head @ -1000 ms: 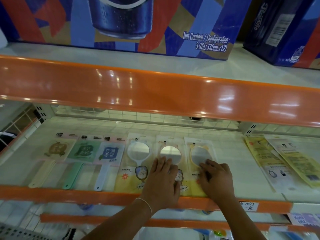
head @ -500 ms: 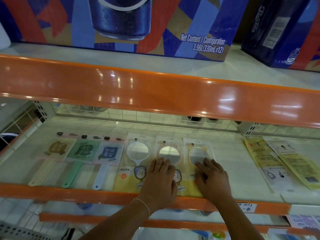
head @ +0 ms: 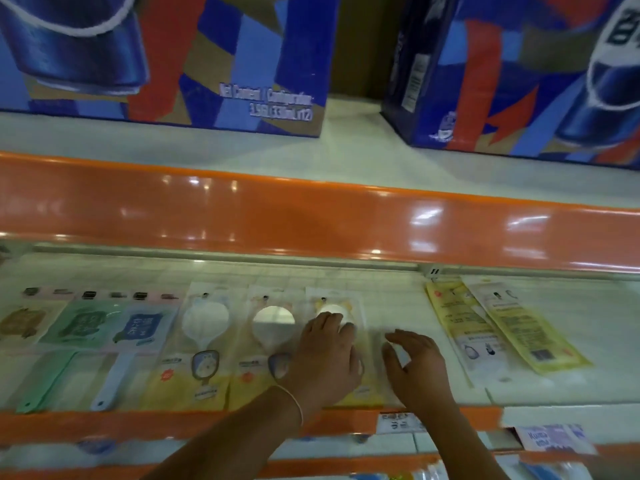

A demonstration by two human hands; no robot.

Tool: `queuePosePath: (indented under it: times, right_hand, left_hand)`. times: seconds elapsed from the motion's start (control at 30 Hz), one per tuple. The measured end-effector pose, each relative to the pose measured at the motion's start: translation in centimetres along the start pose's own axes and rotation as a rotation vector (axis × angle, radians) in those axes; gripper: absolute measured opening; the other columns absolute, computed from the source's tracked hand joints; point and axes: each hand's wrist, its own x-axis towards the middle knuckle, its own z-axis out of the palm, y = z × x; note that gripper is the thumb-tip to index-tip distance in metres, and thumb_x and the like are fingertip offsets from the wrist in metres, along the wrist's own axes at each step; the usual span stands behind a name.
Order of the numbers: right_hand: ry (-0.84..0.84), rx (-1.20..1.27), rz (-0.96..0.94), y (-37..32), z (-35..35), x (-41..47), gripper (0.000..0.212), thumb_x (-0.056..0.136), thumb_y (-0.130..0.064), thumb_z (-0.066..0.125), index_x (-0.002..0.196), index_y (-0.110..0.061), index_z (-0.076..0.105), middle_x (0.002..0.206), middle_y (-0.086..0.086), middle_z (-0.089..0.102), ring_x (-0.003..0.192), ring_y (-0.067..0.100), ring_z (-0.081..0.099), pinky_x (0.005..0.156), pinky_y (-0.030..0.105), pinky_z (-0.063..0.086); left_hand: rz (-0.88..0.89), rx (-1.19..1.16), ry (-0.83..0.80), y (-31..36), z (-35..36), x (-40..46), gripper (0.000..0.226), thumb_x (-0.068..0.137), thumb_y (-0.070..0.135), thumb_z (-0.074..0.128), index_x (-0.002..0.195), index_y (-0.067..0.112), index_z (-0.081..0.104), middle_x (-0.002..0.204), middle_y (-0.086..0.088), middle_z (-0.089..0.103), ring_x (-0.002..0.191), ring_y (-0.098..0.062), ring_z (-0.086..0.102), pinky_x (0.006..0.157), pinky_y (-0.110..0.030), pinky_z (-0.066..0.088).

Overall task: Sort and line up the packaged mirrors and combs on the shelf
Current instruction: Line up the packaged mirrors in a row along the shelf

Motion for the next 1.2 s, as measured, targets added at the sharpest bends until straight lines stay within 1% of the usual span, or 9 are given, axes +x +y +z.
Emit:
queuePosePath:
  times: [0.17, 0.27, 0.43, 0.6, 0.73, 0.83, 1.0, 1.13, 1.2]
  right_hand:
    - [0.100, -0.077, 0.108, 6.8, -5.5, 3.0, 0.027, 0.083, -0.024, 0.066, 0.104, -0.007, 0.072, 0.104, 0.012, 0.072, 0.097, 0.031, 0.065, 0.089, 0.036, 0.050]
    - [0.142, -0.152, 0.229, 10.8, -8.4, 4.5, 0.033, 0.078, -0.019, 0.070, 0.108, -0.006, 0.069, 0.105, 0.015, 0.071, 0.097, 0.036, 0.064, 0.085, 0.041, 0.052]
    - [0.074, -0.326, 0.369, 15.3, -11.3, 5.7, 0.050, 0.075, -0.038, 0.070, 0.117, -0.012, 0.062, 0.110, 0.011, 0.067, 0.105, 0.035, 0.058, 0.086, 0.042, 0.050]
    - [0.008, -0.416, 0.370, 17.1, -11.6, 5.2, 0.036, 0.080, -0.046, 0.062, 0.102, -0.017, 0.064, 0.102, 0.003, 0.066, 0.095, 0.027, 0.061, 0.081, 0.036, 0.049]
    - [0.037, -0.486, 0.293, 17.0, -11.4, 5.0, 0.021, 0.085, -0.030, 0.052, 0.076, -0.017, 0.066, 0.083, 0.003, 0.067, 0.077, 0.028, 0.063, 0.072, 0.033, 0.044]
    - [0.045, -0.427, 0.299, 16.6, -11.5, 5.1, 0.022, 0.085, -0.020, 0.047, 0.064, -0.017, 0.053, 0.072, 0.006, 0.064, 0.064, 0.029, 0.060, 0.068, 0.034, 0.044]
    - [0.224, -0.142, 0.324, 13.9, -13.2, 5.2, 0.012, 0.094, -0.012, 0.045, 0.084, -0.010, 0.051, 0.068, 0.010, 0.061, 0.062, 0.035, 0.057, 0.057, 0.033, 0.040]
    - [0.280, 0.198, 0.237, 10.2, -15.0, 4.7, 0.011, 0.094, -0.010, 0.051, 0.084, -0.013, 0.052, 0.068, 0.006, 0.059, 0.060, 0.024, 0.052, 0.053, 0.028, 0.039]
    - [0.206, 0.383, 0.234, 8.7, -15.0, 4.2, 0.014, 0.096, -0.014, 0.051, 0.083, -0.012, 0.057, 0.067, 0.006, 0.058, 0.058, 0.020, 0.052, 0.049, 0.021, 0.041]
  left_hand:
    - [0.054, -0.062, -0.139, 4.7, 1.5, 4.9, 0.062, 0.084, 0.040, 0.015, 0.122, 0.009, 0.052, 0.128, -0.012, 0.051, 0.121, -0.029, 0.044, 0.099, -0.041, 0.042]
    - [0.058, -0.135, -0.213, 7.6, 2.5, 7.3, 0.043, 0.096, 0.031, 0.032, 0.131, 0.009, 0.045, 0.136, -0.010, 0.045, 0.126, -0.026, 0.038, 0.103, -0.040, 0.039]
    - [0.078, -0.235, -0.309, 12.0, 4.0, 9.7, 0.047, 0.101, 0.032, 0.034, 0.144, 0.013, 0.032, 0.149, -0.005, 0.033, 0.135, -0.023, 0.030, 0.109, -0.039, 0.032]
    - [0.085, -0.247, -0.366, 14.7, 5.0, 10.5, 0.049, 0.102, 0.033, 0.034, 0.146, 0.014, 0.030, 0.151, -0.003, 0.029, 0.137, -0.022, 0.028, 0.110, -0.039, 0.031]
    - [0.079, -0.230, -0.372, 15.3, 5.5, 10.6, 0.050, 0.101, 0.034, 0.033, 0.147, 0.015, 0.028, 0.153, -0.001, 0.028, 0.138, -0.020, 0.027, 0.112, -0.036, 0.030]
    - [0.083, -0.243, -0.350, 15.4, 5.9, 10.5, 0.050, 0.101, 0.034, 0.034, 0.147, 0.015, 0.030, 0.152, -0.002, 0.030, 0.138, -0.020, 0.028, 0.112, -0.035, 0.029]
    - [0.007, -0.422, -0.257, 15.2, 6.1, 10.1, 0.045, 0.100, 0.033, 0.037, 0.142, 0.016, 0.038, 0.145, -0.003, 0.040, 0.133, -0.020, 0.038, 0.109, -0.031, 0.034]
    - [-0.291, -0.740, -0.240, 14.7, 5.3, 9.9, 0.037, 0.099, 0.038, 0.041, 0.119, 0.010, 0.055, 0.110, -0.007, 0.057, 0.099, -0.017, 0.054, 0.092, -0.035, 0.044]
    - [-0.558, -1.165, -0.251, 14.1, 4.7, 9.9, 0.034, 0.098, 0.042, 0.044, 0.095, 0.010, 0.056, 0.100, -0.010, 0.058, 0.087, -0.021, 0.056, 0.089, -0.042, 0.049]
